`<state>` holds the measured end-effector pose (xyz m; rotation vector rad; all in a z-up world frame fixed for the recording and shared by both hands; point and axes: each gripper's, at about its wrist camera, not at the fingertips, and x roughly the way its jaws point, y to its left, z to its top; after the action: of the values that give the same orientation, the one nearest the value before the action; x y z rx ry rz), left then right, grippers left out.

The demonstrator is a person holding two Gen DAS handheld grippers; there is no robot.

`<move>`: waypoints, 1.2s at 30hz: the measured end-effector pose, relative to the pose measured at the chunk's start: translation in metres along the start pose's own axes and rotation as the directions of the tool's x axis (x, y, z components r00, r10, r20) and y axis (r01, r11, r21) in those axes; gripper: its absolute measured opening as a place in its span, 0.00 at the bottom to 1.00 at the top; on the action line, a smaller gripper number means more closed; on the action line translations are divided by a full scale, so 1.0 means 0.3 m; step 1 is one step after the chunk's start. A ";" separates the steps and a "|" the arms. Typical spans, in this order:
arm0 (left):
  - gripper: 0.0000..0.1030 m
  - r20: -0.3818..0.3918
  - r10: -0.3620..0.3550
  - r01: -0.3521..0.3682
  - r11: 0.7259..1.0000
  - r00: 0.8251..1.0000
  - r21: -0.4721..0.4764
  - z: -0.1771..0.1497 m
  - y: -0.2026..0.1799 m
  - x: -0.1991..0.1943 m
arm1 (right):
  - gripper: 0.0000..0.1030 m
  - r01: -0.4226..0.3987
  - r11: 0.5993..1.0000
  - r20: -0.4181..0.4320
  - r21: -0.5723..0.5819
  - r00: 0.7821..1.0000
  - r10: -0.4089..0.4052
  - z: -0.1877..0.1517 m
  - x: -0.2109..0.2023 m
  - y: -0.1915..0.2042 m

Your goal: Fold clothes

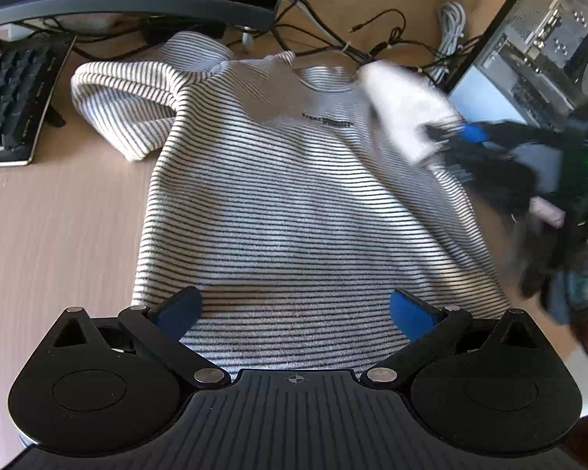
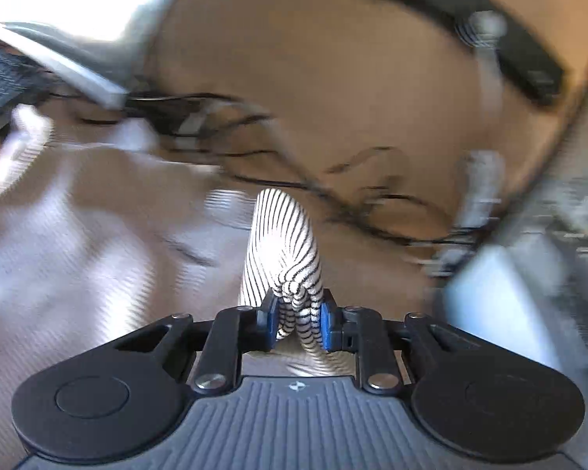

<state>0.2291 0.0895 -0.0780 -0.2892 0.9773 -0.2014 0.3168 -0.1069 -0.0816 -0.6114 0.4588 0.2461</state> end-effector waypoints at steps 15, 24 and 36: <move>1.00 0.067 -0.042 0.039 0.998 0.997 0.051 0.139 -0.004 0.070 | 0.59 -0.115 0.927 -0.018 0.356 0.991 0.130 -0.042 -0.118 -0.203; 1.00 0.050 -0.088 0.089 0.996 0.995 -0.006 0.090 0.046 0.079 | 0.64 -0.323 0.846 -0.140 0.424 0.900 0.414 -0.104 -0.004 -0.020; 1.00 -0.008 -0.116 0.115 0.991 0.993 -0.072 -0.035 0.034 0.000 | 0.73 -0.312 0.861 -0.155 0.403 0.904 0.400 -0.235 -0.146 -0.064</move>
<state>0.2207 0.0976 -0.0869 -0.4106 0.9816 -0.2743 0.2615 -0.1685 -0.1019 -0.1762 0.8297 0.4340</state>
